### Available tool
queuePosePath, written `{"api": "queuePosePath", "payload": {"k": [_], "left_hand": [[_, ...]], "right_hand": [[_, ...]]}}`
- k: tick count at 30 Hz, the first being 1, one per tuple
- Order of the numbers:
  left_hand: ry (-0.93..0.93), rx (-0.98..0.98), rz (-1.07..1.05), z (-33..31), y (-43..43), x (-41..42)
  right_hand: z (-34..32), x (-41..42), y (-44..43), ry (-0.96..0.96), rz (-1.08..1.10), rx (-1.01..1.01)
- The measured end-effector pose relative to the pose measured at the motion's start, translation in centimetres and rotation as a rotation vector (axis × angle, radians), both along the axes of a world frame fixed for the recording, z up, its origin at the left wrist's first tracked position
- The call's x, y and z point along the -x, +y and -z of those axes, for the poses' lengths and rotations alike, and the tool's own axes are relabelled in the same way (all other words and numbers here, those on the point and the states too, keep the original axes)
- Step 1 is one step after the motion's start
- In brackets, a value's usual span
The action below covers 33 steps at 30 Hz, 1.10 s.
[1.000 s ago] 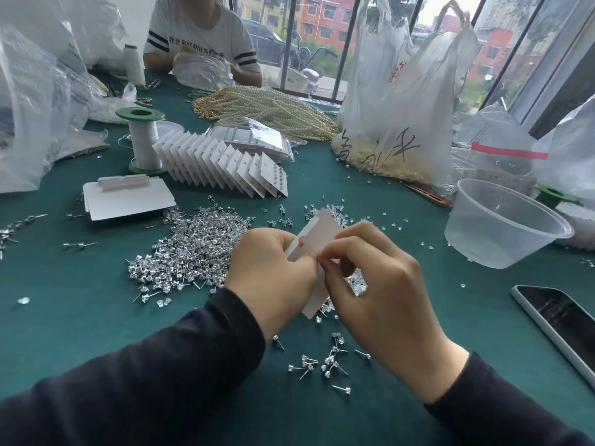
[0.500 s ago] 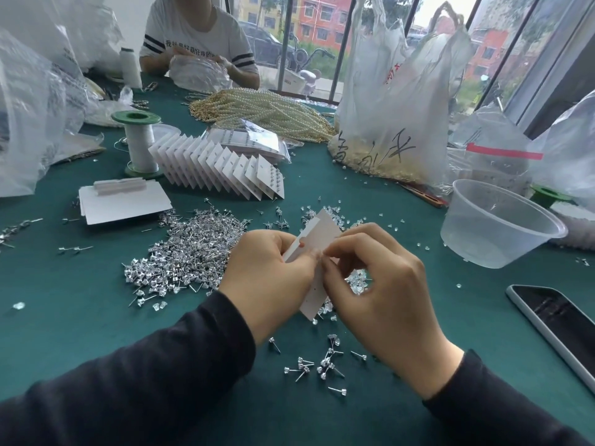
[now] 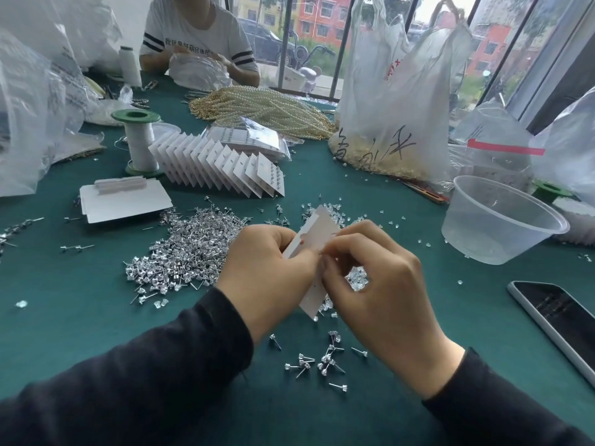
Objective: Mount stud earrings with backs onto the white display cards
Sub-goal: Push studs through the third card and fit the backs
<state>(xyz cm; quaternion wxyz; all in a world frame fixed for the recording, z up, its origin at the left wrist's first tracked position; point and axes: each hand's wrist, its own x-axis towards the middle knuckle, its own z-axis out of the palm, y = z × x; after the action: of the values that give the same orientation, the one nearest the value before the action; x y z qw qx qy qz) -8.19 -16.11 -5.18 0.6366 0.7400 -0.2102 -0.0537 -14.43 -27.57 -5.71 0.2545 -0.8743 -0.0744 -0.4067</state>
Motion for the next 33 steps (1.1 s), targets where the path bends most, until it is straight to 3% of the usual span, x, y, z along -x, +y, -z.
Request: {"api": "queuePosePath", "payload": {"k": [4,6,11,14,17,21,24,28,31,33], "left_hand": [[0.228,0.165,0.351,-1.9,0.6,-0.3],[0.279,0.099,0.493,-3.2,1.4,-0.9],[-0.159,-0.764,0.575,-3.9,4.1,-2.4],[-0.272,-0.973,0.559,-3.2,3.8,-1.8],[-0.334,-1.026,0.556,-2.6,3.5,-1.7],[-0.374,-0.992,0.577,-2.6,3.5,-1.8],[-0.343,-0.773,0.536,-3.2,3.0,-1.5],[-0.291,-0.325,0.313,-3.8,2.4,-1.0],[-0.364,-0.166,0.113,-3.9,2.2,-0.7],[-0.426,-0.126,0.088,-3.8,2.1,-0.4]], "right_hand": [[-0.6,0.0,-1.0,-0.057,0.023,-0.065],[-0.8,0.1,-1.6,-0.063,0.018,-0.17],[-1.3,0.1,-2.2,0.105,-0.085,-0.639],[-1.1,0.0,-2.2,0.215,-0.168,-0.927],[-1.1,-0.3,-2.4,0.255,-0.246,-1.119],[-1.6,-0.2,-2.6,0.296,-0.408,-1.374],[-1.8,-0.1,-2.6,0.388,-0.508,-1.524],[-2.0,0.1,-2.2,0.514,-0.602,-1.5],[-2.0,0.4,-1.7,0.575,-0.641,-1.428],[-2.0,0.5,-1.3,0.598,-0.662,-1.403]]}}
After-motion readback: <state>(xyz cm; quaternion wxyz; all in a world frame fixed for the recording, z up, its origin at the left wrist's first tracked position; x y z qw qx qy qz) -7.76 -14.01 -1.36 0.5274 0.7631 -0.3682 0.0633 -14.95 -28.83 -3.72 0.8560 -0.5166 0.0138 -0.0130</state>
